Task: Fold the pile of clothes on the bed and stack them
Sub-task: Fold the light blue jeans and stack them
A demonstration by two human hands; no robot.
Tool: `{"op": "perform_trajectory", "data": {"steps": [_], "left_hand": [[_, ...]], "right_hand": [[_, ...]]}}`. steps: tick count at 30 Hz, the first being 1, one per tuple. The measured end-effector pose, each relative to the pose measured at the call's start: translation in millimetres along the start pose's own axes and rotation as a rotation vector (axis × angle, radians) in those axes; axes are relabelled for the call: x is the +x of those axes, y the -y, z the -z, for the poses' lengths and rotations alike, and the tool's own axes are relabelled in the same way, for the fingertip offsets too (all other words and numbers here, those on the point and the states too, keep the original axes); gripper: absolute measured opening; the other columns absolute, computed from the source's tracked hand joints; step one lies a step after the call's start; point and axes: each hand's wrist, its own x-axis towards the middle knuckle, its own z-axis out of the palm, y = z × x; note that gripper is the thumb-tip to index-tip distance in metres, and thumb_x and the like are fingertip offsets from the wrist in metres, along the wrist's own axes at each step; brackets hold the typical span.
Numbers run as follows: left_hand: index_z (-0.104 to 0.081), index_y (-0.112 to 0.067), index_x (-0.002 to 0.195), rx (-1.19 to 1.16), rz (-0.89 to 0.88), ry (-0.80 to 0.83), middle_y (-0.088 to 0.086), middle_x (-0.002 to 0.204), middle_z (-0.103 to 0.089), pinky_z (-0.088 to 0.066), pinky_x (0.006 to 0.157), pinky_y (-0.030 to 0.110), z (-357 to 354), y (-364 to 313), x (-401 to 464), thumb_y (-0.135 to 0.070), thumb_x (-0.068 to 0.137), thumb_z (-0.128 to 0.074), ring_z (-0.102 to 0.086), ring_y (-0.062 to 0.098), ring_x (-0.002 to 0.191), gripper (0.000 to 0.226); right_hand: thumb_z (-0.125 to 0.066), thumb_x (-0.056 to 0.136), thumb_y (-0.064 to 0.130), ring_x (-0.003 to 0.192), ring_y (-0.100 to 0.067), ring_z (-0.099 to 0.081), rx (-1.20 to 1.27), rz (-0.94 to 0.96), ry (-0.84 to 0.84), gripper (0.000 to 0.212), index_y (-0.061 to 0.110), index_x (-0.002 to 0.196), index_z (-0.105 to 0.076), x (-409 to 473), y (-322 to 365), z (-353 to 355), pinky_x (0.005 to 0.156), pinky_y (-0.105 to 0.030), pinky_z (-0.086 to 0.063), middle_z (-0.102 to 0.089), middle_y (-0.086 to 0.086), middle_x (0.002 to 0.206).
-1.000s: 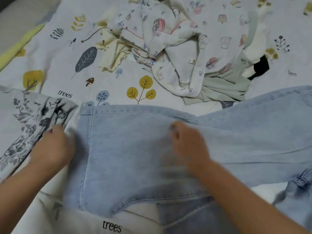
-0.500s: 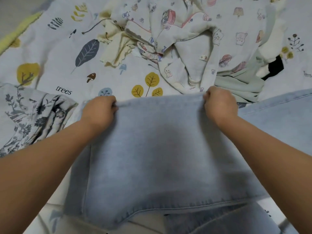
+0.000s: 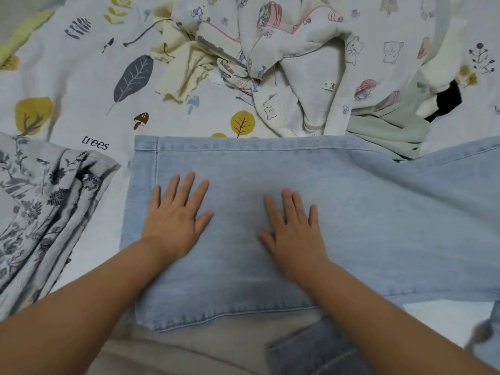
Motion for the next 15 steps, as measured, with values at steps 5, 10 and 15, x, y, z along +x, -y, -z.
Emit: {"op": "perform_trajectory", "data": {"steps": [5,10,15], "left_hand": [[-0.030,-0.016,0.144,-0.176,0.056,-0.097,0.011,0.154,-0.019,-0.009,0.113,0.046,23.9,-1.3,-6.3,-0.038,0.094,-0.043,-0.015,0.028,0.141,0.057],[-0.045,-0.002,0.123,-0.362,0.479,-0.220,0.029,0.127,-0.040,-0.031,0.096,0.049,32.1,10.6,-55.1,-0.024,0.083,-0.060,-0.035,0.042,0.118,0.047],[-0.038,-0.005,0.128,-0.734,0.643,-0.085,0.015,0.101,-0.056,-0.043,0.079,0.041,24.0,29.4,-82.1,-0.022,0.088,-0.057,-0.055,0.037,0.094,0.047]], "right_hand": [[-0.028,0.097,0.052,0.145,-0.028,0.006,0.124,0.000,0.069,0.066,0.021,0.151,-0.004,-5.1,13.4,19.4,0.116,-0.048,-0.002,0.005,-0.012,0.158],[-0.050,0.085,0.058,0.145,-0.023,-0.001,0.205,0.425,0.136,0.084,0.021,0.150,-0.011,-48.0,53.5,15.1,0.115,-0.039,-0.001,-0.002,-0.009,0.158],[-0.046,0.090,0.019,0.139,-0.036,-0.026,-0.088,0.407,0.041,0.056,0.013,0.144,-0.034,-70.9,84.8,-3.0,0.112,-0.051,-0.023,-0.028,-0.020,0.150]]}}
